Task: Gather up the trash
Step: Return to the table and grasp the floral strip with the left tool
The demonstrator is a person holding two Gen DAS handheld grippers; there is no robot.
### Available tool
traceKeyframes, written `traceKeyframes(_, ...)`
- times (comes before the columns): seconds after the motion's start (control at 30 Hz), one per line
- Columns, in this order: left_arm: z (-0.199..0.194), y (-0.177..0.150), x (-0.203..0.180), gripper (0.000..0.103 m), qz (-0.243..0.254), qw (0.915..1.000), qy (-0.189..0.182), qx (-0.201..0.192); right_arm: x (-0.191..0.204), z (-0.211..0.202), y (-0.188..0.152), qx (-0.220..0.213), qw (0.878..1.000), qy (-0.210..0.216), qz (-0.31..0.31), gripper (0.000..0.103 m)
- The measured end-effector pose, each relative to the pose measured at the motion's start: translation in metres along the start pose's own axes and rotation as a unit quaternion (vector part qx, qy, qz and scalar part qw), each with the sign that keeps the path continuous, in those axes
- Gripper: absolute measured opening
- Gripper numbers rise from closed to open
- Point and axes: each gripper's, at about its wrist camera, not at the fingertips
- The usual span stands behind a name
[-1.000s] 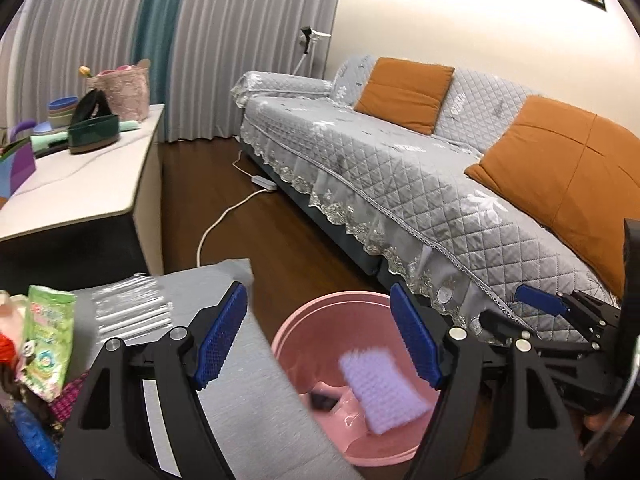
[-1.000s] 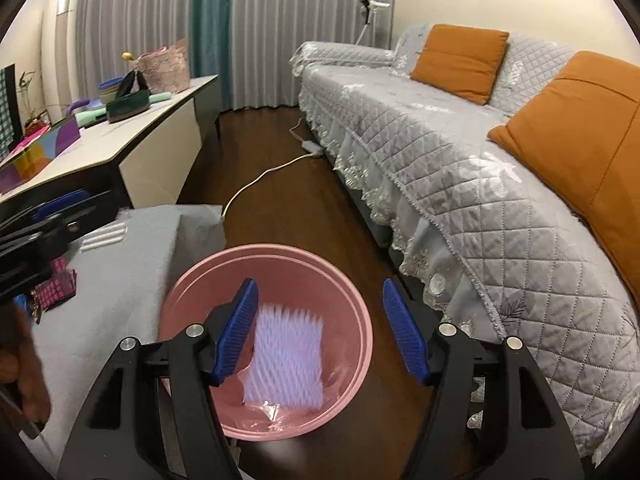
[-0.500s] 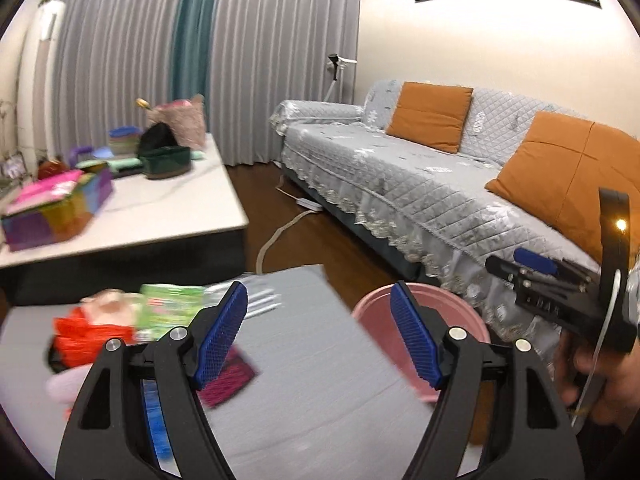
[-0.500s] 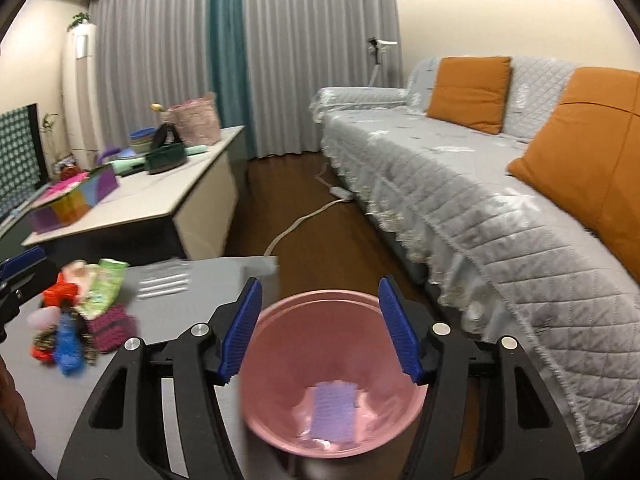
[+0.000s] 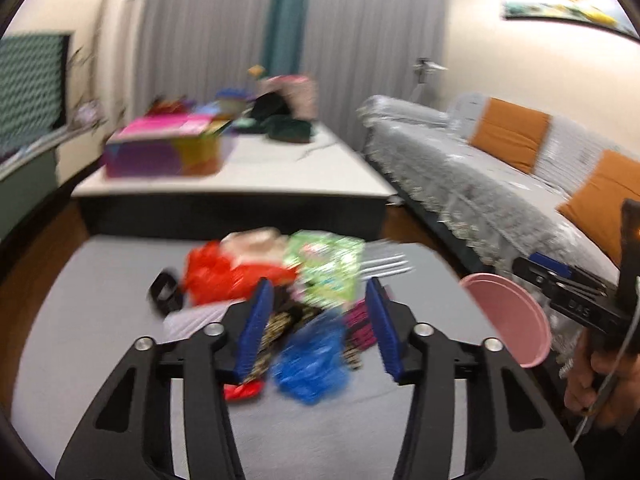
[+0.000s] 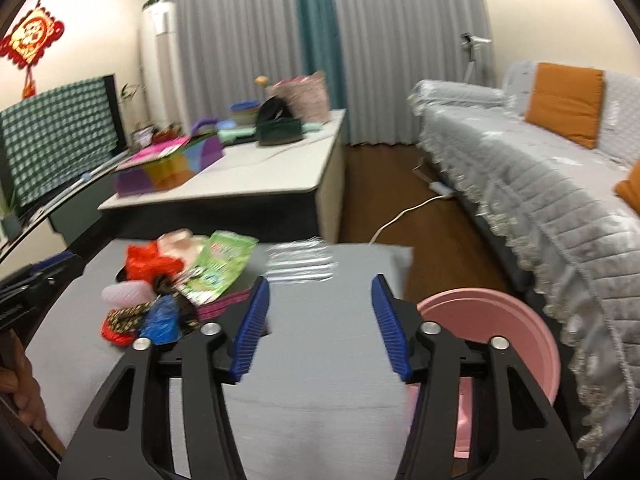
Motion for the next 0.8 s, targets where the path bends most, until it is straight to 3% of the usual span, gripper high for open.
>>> traceKeyframes(0.33,0.044,-0.024,0.029,0.04,-0.011,0.9987,0.022,0.044,0.028,0.079,-0.011,0.057,0.997,0.061,0.005,0.049)
traceKeyframes(0.53,0.072,-0.037,0.024,0.043,0.0,0.9971,0.018,0.074,0.026,0.12,-0.019,0.094,0.992,0.075,0.023,0.065)
traceKeyframes(0.6,0.08,-0.04,0.024,0.049,0.002,0.9966,0.019,0.079,0.024,0.131,-0.022,0.107,0.991,0.08,0.031,0.069)
traceKeyframes(0.8,0.099,-0.047,0.023,0.049,0.003,0.9944,0.02,0.104,0.014,0.157,-0.028,0.131,0.986,0.082,0.054,0.076)
Point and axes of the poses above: each gripper's, at about its wrist camera, not at the fingertips, and z roughly the way its jaws point, x to its left, y to its top, and after that the axes turned 15 degrees about y, right-handed
